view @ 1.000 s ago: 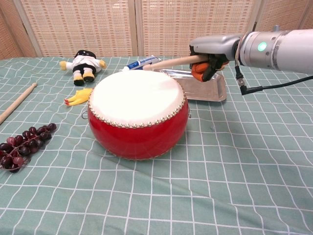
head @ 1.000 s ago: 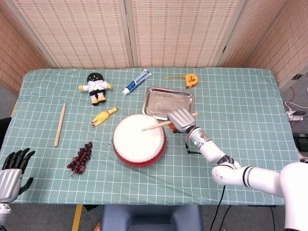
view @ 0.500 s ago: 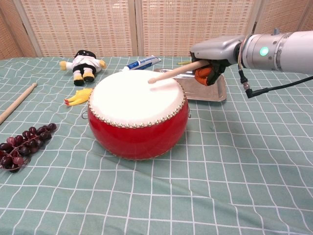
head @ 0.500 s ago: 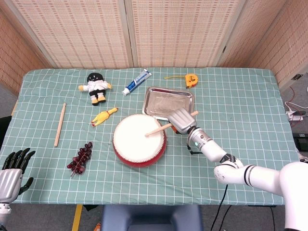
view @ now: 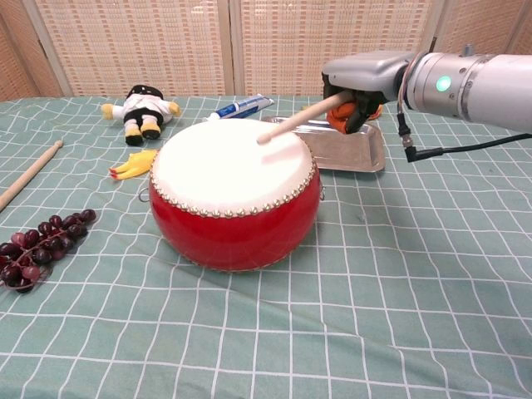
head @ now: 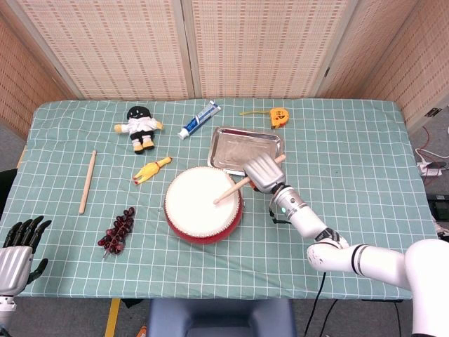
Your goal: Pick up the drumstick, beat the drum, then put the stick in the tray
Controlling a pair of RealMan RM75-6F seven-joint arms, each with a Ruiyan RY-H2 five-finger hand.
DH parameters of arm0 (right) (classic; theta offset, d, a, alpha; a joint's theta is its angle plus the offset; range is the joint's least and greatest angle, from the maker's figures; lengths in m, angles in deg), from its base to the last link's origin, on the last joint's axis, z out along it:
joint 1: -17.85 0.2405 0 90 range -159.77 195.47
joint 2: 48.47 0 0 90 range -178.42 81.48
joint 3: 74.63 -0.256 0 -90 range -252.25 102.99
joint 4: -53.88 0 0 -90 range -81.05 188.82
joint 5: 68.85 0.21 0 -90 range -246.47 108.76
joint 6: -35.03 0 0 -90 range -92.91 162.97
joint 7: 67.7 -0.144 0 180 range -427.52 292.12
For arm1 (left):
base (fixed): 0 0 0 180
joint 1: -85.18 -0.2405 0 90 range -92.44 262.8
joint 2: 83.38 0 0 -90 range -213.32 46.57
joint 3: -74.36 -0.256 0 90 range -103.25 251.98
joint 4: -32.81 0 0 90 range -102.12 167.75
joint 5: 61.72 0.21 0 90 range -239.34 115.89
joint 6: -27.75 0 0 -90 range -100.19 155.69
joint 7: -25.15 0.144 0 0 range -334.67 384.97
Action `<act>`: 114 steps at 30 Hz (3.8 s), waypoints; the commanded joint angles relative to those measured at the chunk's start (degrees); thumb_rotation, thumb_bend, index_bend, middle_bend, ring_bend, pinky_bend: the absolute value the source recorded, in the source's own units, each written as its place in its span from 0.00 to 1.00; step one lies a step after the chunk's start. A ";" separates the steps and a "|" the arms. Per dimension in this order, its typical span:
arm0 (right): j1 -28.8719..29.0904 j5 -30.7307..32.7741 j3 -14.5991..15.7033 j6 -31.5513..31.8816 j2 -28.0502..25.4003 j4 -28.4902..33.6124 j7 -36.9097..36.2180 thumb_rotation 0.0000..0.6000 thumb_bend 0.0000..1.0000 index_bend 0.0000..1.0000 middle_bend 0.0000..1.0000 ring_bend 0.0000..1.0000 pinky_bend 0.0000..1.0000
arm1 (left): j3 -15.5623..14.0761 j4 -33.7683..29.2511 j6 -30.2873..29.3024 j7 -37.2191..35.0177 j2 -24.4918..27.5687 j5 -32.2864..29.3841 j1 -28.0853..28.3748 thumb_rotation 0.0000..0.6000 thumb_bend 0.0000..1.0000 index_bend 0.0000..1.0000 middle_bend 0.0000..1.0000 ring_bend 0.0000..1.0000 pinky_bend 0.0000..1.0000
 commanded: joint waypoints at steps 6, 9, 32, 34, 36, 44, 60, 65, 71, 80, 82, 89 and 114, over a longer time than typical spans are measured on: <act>-3.19 -8.83 -1.03 -1.74 0.04 -2.18 -13.21 1.00 0.75 1.00 1.00 1.00 1.00 | -0.03 -0.19 -0.23 0.13 0.16 0.04 -0.13 1.00 0.27 0.12 0.05 0.05 0.03; -2.80 -10.94 0.47 0.01 1.40 -4.14 -7.90 1.00 0.75 1.00 1.00 1.00 1.00 | -0.07 -0.26 -0.11 0.28 0.18 -0.03 -0.14 1.00 0.27 0.12 0.05 0.05 0.03; -3.53 -0.10 -6.80 -3.08 -1.35 2.52 -8.49 1.00 0.74 1.00 1.00 1.00 1.00 | -0.12 -0.18 0.05 0.33 0.10 0.15 0.01 1.00 0.27 0.12 0.05 0.05 0.03; -2.66 0.72 -5.86 -4.10 -0.85 1.17 -6.69 1.00 0.74 1.00 1.00 1.00 1.00 | -0.08 -0.29 -0.04 0.42 0.12 0.13 -0.01 1.00 0.27 0.12 0.05 0.05 0.03; -1.76 1.59 -4.99 -4.64 -0.15 0.05 -4.52 1.00 0.74 1.00 1.00 1.00 1.00 | -0.08 -0.34 -0.05 0.50 0.17 0.10 -0.03 1.00 0.27 0.12 0.05 0.05 0.03; 2.37 6.62 -0.02 -2.26 3.21 -3.29 12.41 1.00 0.74 1.00 1.00 1.00 1.00 | -0.17 -0.32 0.15 0.50 0.16 -0.17 -0.15 1.00 0.27 0.12 0.05 0.05 0.03; -2.45 7.44 -6.61 0.19 -0.63 0.26 -3.21 1.00 0.74 1.00 1.00 1.00 1.00 | -0.19 0.04 -0.18 -0.13 0.05 0.28 -0.15 1.00 0.27 0.12 0.05 0.05 0.03; -0.88 14.26 -5.62 -4.97 0.82 -6.11 -1.73 1.00 0.72 1.00 1.00 1.00 1.00 | -0.26 -0.04 -0.57 -0.14 0.10 0.34 -0.39 1.00 0.27 0.12 0.05 0.05 0.03; 2.15 17.99 -5.20 -11.12 5.67 -17.46 -1.73 1.00 0.68 1.00 1.00 1.00 1.00 | -0.38 -0.24 -0.65 0.06 0.47 -0.21 -0.87 1.00 0.27 0.12 0.05 0.05 0.03; 6.38 15.74 -5.27 -19.66 15.73 -35.46 -4.78 1.00 0.57 1.00 0.97 0.99 0.98 | -0.38 -0.87 -0.44 0.68 0.88 -0.93 -1.26 1.00 0.27 0.12 0.05 0.05 0.03; 7.17 14.56 -5.89 -21.00 17.85 -38.97 -6.33 1.00 0.55 1.00 0.92 0.94 0.94 | -0.35 -0.95 -0.36 0.79 0.95 -1.06 -1.28 1.00 0.27 0.12 0.05 0.05 0.03; 9.38 10.21 -8.20 -25.47 23.22 -48.58 -12.51 1.00 0.47 1.00 0.75 0.74 0.74 | -0.36 -0.95 -0.19 0.89 1.15 -1.57 -1.56 1.00 0.27 0.12 0.05 0.05 0.03; 12.45 0.56 -12.25 -32.05 28.42 -61.29 -25.11 1.00 0.24 0.21 0.22 0.15 0.31 | -0.32 -0.07 0.60 0.31 1.05 -2.25 -1.86 1.00 0.27 0.12 0.05 0.05 0.03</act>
